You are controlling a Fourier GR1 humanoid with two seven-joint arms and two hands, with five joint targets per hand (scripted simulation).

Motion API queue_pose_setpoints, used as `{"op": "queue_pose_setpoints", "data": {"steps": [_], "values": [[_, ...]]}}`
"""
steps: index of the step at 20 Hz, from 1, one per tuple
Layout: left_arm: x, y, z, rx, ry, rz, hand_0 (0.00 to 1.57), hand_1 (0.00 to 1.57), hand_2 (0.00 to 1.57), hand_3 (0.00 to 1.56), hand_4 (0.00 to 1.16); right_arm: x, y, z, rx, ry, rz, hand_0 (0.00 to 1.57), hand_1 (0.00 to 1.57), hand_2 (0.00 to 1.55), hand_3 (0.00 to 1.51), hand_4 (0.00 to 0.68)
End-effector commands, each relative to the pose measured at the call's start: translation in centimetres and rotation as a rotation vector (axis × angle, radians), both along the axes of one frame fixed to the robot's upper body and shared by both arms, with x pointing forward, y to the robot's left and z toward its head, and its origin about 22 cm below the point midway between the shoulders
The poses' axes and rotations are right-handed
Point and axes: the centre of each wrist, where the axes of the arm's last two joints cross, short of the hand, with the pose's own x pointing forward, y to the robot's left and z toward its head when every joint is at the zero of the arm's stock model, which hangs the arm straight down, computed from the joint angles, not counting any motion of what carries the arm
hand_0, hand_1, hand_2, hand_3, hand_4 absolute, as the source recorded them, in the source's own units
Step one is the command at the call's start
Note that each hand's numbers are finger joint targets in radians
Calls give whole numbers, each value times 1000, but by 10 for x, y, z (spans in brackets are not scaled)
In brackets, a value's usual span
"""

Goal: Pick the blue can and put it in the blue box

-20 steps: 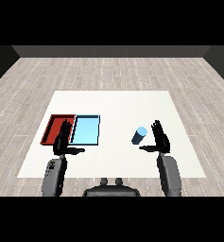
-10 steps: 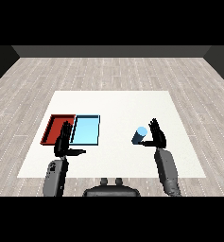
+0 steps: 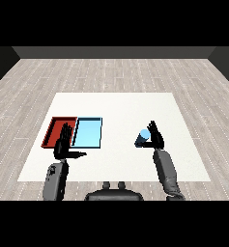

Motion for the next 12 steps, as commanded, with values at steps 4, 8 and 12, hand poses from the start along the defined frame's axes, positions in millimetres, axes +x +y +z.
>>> {"op": "queue_pose_setpoints", "data": {"steps": [4,8,12], "values": [[9,13,-4,1,-11,-14,0,0,0,0,0,9,6,-12,38,55,-6,0,0,0,0,0],[-1,7,11,11,-1,-7,0,0,0,0,0,19,20,-28,28,58,-1,0,0,0,0,0],[6,6,25,4,-2,4,0,0,0,0,0,21,10,-20,23,48,15,0,0,0,0,0]]}}
